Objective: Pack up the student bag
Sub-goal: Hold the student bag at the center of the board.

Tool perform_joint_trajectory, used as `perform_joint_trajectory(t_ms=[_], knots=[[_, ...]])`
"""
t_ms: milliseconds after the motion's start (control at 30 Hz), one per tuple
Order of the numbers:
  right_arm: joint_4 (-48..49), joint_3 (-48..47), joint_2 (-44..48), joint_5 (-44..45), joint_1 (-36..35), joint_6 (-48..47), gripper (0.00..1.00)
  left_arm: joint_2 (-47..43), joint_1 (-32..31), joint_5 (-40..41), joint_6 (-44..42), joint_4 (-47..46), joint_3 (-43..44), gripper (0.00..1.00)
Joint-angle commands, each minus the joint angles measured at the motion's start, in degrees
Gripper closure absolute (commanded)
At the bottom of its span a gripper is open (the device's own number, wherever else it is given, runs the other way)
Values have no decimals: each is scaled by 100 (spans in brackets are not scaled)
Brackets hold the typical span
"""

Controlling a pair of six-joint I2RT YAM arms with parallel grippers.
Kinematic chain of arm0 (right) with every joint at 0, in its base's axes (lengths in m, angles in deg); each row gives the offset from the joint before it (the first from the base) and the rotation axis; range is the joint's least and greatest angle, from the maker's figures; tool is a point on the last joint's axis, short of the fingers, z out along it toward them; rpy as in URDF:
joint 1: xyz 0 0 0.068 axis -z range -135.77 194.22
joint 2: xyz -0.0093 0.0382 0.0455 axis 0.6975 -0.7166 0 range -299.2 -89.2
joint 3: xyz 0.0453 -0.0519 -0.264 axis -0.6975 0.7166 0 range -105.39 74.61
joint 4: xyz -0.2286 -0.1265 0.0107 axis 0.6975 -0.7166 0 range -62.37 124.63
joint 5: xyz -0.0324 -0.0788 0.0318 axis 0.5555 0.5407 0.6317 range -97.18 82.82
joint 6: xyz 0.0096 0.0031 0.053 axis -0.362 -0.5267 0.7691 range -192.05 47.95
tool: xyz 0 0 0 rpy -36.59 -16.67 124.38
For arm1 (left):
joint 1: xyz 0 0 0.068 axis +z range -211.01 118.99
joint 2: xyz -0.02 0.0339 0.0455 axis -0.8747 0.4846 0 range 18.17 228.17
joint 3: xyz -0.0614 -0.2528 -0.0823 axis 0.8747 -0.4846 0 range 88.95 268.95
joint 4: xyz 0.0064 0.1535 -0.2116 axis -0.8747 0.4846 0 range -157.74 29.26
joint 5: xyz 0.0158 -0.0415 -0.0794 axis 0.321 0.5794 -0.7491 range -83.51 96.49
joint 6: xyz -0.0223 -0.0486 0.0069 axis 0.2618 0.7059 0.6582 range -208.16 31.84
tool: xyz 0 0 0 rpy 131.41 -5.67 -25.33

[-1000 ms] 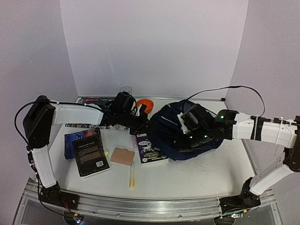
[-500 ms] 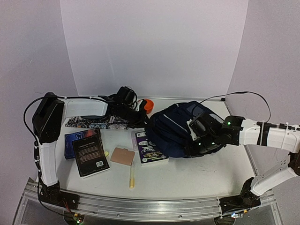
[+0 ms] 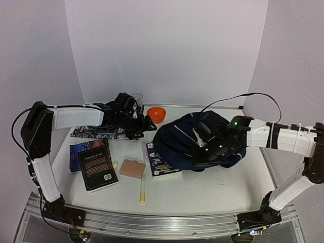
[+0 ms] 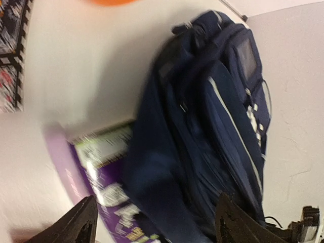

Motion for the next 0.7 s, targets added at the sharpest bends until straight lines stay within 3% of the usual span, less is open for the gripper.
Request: perform_joint_trajectory(t_ms=[0, 200, 400, 500, 667], knots=[[302, -508, -141, 76, -20, -24, 100, -419, -588, 60, 787, -391, -254, 14], [595, -796, -416, -72, -20, -92, 100, -342, -1008, 88, 1582, -1128, -500, 3], [745, -1027, -613, -334, -23, -182, 100, 92, -1190, 33, 1710, -1319, -242, 2], [746, -1017, -607, -412, -33, -211, 100, 255, -1203, -18, 1656, -1419, -191, 17], [627, -731, -397, -396, -30, -258, 100, 256, -1195, 135, 1477, -1458, -210, 71]])
